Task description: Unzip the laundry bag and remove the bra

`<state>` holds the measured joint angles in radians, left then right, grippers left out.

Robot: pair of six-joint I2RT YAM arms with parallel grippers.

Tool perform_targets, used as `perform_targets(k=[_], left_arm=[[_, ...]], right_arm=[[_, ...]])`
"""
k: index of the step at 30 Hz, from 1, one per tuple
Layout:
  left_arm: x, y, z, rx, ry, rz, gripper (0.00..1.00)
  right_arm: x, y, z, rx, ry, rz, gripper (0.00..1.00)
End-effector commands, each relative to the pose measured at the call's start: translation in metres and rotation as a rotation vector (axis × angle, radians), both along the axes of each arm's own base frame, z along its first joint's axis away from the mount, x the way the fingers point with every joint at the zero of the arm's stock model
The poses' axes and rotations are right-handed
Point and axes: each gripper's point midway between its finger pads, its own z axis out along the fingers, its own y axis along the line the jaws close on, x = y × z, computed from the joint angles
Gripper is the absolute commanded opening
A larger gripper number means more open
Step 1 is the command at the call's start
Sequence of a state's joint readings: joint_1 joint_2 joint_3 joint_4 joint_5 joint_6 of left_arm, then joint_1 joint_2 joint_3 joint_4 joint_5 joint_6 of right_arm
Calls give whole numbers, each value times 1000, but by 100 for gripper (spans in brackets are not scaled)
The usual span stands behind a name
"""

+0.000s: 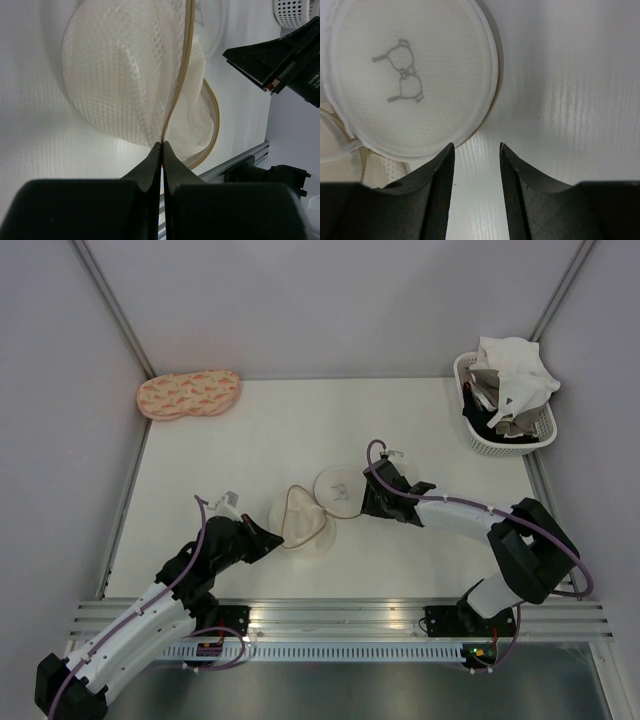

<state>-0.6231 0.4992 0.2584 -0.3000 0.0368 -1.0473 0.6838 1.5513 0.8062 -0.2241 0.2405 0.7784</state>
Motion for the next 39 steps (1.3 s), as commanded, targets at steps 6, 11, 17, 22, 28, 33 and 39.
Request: perform_targets(k=[6,11,17,22,28,33,39], left_arm=[[2,-6,10,-57,-13,-3,2],[1,-5,13,-67,-23,2,2],[0,-4,14,-67,-25,3,2],[0,-5,15,-69,-27,1,2],[0,-5,16,-72,-31,-1,2],[2,-4,16,-66,-31,4,2],[7,-6,19,-58,-39,6,2]], right_arm=[[18,4,13,-29,-28,-49,45],[28,-7,0,-121,-18,-121,45],[34,-8,-6,-142,-23,-128,43],[35,-5,-13,-145,-16,-118,40],[37,-7,-17,-177,-7,-112,1],[31,-11,1,-219,-46,-81,0],[11,13,59,-223,-175,62,0]])
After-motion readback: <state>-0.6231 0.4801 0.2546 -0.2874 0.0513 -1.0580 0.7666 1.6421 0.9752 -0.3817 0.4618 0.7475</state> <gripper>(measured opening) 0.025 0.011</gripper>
